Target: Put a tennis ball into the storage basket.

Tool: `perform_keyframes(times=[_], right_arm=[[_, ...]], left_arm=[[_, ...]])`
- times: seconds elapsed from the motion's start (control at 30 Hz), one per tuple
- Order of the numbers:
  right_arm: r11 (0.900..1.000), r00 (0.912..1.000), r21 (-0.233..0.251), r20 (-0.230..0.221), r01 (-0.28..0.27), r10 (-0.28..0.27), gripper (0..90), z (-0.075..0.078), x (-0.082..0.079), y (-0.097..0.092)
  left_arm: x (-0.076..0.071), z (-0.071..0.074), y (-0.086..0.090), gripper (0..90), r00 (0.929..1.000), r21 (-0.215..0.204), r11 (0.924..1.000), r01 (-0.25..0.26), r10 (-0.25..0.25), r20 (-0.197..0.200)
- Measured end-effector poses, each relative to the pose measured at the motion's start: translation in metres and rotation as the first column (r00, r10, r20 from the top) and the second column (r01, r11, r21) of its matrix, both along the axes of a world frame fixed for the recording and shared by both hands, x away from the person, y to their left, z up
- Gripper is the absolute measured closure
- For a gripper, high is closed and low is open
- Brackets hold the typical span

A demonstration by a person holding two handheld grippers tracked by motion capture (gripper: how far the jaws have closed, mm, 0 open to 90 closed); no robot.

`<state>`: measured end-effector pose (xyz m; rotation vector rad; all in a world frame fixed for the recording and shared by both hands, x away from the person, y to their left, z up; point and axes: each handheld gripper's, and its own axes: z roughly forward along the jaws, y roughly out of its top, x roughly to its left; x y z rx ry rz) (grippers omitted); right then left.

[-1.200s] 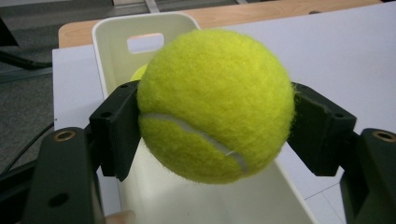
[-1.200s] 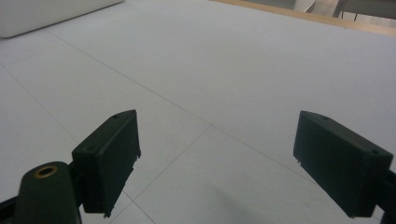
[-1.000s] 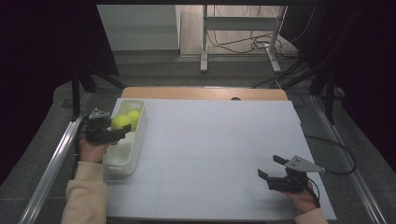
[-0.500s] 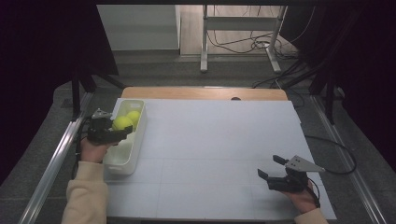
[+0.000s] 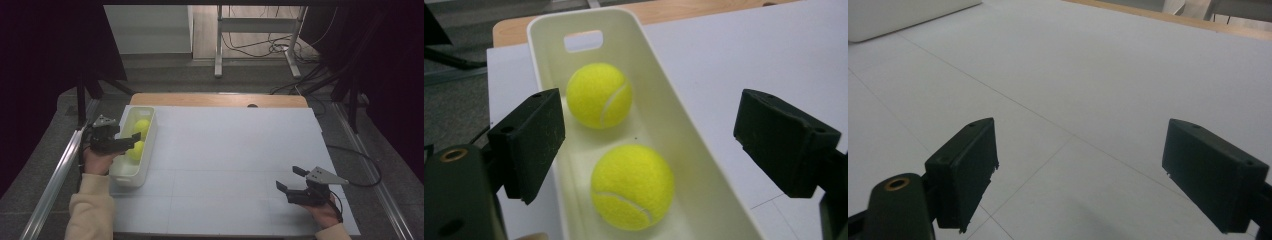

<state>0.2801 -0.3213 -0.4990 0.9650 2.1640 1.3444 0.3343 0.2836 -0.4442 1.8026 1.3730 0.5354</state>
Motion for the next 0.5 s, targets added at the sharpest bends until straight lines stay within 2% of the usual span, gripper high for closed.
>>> perform_keyframes(times=[0.1,0.13,0.2,0.4,0.5], right_arm=[[1.0,1.0,-0.001,0.0,0.003,-0.003,15.0,0.0,0.0,0.0],[1.0,1.0,-0.001,0.0,0.003,-0.003,15.0,0.0,0.0,0.0],[1.0,1.0,0.001,-0.001,0.001,-0.001,15.0,0.0,0.0,0.0],[1.0,1.0,0.002,-0.001,0.005,-0.005,15.0,0.0,0.001,-0.001],[1.0,1.0,0.001,-0.003,0.005,-0.005,15.0,0.0,0.001,0.0]], left_arm=[[-0.004,0.004,-0.004,13.4,0.9985,-0.015,0.999,0.042,-0.041,0.037],[-0.004,0.004,-0.004,13.5,0.9985,-0.015,0.999,0.042,-0.041,0.037],[-0.009,0.009,-0.006,13.4,0.9952,-0.035,0.9967,0.073,-0.071,0.067],[-0.02,0.015,-0.007,13.6,0.9903,-0.048,0.9937,0.101,-0.096,0.101],[-0.027,0.018,-0.009,13.6,0.9842,-0.065,0.9892,0.132,-0.123,0.128]])
